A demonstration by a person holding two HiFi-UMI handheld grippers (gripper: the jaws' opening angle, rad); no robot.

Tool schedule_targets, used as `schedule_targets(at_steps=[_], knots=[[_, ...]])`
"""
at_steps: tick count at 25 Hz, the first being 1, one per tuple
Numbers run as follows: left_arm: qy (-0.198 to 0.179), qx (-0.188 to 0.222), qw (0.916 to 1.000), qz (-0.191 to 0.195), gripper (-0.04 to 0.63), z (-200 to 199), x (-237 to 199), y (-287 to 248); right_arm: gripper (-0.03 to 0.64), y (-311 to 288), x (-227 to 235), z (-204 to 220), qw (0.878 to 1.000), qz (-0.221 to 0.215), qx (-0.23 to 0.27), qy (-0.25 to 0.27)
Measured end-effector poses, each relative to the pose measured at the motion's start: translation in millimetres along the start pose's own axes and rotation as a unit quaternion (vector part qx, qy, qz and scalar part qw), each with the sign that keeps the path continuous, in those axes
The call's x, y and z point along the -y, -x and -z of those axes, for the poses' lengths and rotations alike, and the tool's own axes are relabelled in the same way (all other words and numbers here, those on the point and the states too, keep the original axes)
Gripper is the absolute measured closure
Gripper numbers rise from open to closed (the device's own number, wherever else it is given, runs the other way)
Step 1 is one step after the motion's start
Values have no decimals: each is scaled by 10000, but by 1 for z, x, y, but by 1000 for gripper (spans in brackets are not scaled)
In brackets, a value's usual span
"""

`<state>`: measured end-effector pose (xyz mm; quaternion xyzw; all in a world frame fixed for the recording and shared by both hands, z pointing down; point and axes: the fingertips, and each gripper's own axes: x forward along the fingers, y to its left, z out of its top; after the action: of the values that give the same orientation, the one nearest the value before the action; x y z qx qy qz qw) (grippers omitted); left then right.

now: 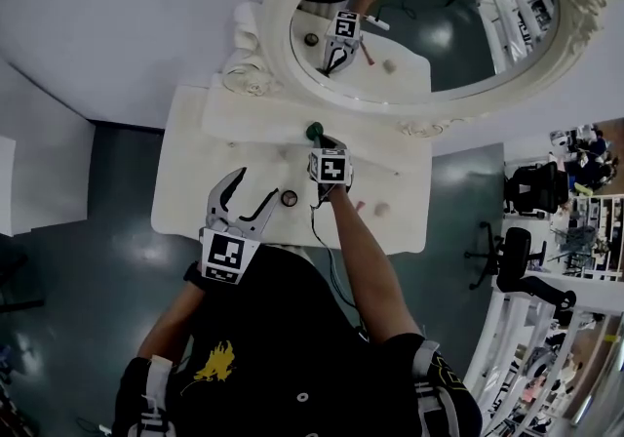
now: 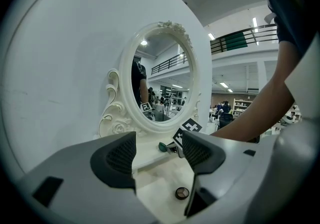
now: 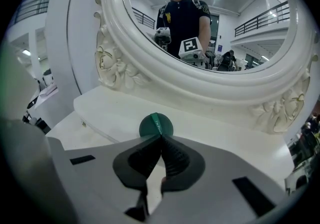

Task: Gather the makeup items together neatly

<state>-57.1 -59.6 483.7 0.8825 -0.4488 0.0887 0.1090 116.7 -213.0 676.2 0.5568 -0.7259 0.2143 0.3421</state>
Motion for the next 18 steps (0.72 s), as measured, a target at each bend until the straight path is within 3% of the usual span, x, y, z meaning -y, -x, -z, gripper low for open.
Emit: schedule_targets(at_steps=[10,18], knots=[[-88,-88,9998,131,303,1,7,-1,598,1,2,2,9999,111,-15,23],[-72,126,9996,245,310,-13,13,-11,600,-2,2,0,9997,192,-129,-28]])
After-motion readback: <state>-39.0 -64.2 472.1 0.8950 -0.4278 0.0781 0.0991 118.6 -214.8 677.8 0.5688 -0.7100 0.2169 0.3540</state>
